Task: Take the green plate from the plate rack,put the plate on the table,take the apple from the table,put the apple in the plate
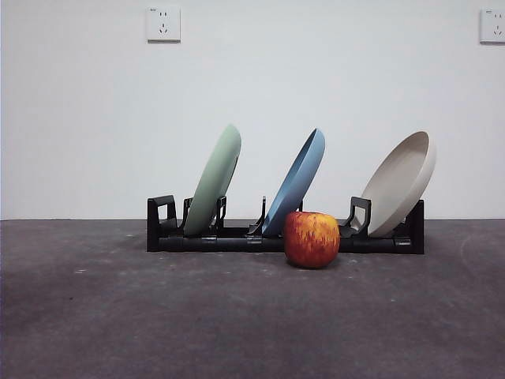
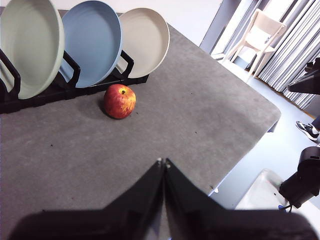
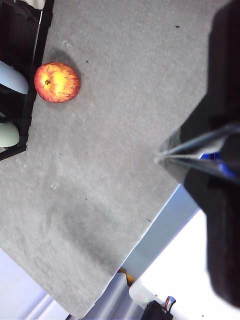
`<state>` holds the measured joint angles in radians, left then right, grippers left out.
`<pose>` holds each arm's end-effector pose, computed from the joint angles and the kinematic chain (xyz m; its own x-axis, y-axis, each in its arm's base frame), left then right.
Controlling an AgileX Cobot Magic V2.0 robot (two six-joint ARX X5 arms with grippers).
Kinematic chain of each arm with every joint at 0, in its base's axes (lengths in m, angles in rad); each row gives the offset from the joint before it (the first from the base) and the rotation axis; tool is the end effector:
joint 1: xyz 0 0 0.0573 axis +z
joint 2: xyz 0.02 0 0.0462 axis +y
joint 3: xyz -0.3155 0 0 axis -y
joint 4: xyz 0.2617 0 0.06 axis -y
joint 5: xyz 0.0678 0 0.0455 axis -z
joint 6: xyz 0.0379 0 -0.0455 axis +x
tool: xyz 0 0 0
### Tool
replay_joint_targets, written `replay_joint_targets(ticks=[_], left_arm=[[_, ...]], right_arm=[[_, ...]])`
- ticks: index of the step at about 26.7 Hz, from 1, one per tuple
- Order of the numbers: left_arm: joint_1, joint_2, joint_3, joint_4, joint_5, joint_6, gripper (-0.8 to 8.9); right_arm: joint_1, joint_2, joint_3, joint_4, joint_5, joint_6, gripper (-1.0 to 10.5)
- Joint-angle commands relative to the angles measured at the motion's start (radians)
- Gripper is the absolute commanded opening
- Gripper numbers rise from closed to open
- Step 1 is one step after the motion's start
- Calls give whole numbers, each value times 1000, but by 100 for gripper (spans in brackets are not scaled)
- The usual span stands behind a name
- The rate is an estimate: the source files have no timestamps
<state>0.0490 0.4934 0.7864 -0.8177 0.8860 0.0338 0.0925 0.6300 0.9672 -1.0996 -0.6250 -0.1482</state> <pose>0.0561 -0.0266 0.3400 0.5847 -0.7468 -0.3169 0.6551 0.6650 -0.3585 0.0611 0.0279 0.3645 0.5299 0.6368 -0.5601 -0.5923 0.7506 0.2929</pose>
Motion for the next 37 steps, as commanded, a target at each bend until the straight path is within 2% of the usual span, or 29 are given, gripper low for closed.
replay_joint_targets(ticks=[1, 3, 4, 5, 14, 21, 28, 33, 37], left_arm=[[-3, -2, 4, -2, -3, 10, 273], [-3, -2, 4, -5, -21, -5, 463], [-3, -2, 4, -6, -28, -8, 506], [-3, -2, 4, -6, -27, -8, 507], [-3, 3, 6, 5, -53, -8, 505], [-5, 64, 33, 69, -84, -19, 505], [-49, 227, 126, 182, -136, -42, 504], [-125, 399, 213, 261, -187, -53, 504], [-200, 549, 292, 332, -266, -53, 504]], right_arm=[[2, 0, 2, 6, 2, -5, 321], [2, 0, 2, 7, 2, 2, 547], [2, 0, 2, 7, 2, 2, 620], [2, 0, 2, 7, 2, 5, 634], [2, 1, 2, 7, 2, 10, 633], [2, 19, 2, 8, 2, 10, 631], [2, 42, 2, 14, 2, 13, 630], [2, 58, 2, 14, 2, 13, 630], [2, 67, 2, 14, 2, 13, 630]])
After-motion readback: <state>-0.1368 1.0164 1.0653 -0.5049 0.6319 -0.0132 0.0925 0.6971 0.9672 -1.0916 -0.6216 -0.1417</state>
